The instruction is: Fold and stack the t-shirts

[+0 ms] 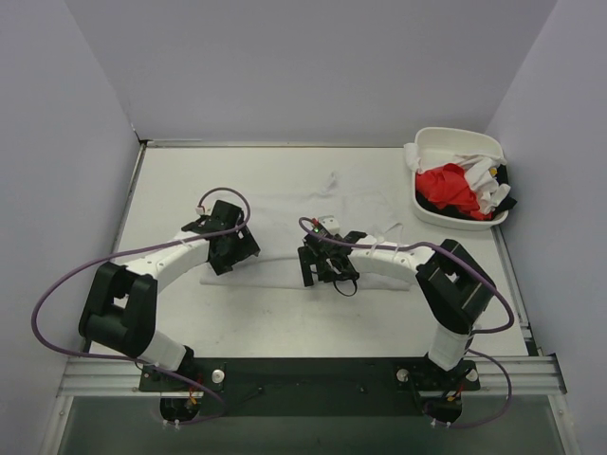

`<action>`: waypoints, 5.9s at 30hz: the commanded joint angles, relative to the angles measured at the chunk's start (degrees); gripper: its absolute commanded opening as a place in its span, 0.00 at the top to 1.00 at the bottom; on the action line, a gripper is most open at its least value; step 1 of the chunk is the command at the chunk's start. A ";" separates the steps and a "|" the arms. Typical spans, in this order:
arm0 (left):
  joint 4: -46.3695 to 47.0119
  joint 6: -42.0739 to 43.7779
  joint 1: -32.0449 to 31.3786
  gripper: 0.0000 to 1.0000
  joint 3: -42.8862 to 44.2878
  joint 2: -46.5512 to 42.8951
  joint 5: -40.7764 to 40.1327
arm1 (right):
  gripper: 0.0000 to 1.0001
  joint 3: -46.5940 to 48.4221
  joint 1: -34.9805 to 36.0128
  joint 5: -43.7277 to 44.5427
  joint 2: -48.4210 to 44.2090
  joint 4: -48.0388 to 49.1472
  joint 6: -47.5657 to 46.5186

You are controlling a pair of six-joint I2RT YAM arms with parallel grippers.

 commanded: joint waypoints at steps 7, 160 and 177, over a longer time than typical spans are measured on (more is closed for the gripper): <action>2.41 -0.26 -0.48 0.11 3.20 1.26 -2.42 | 0.04 0.81 0.66 0.70 2.50 1.28 1.25; 13.75 -2.63 -11.29 0.12 -14.55 -5.68 -6.55 | 0.00 7.39 -14.73 -7.83 3.20 4.97 7.32; 13.40 -2.54 -11.29 0.12 -15.61 -7.35 -6.64 | 0.00 16.88 -17.44 -6.25 10.32 7.51 2.41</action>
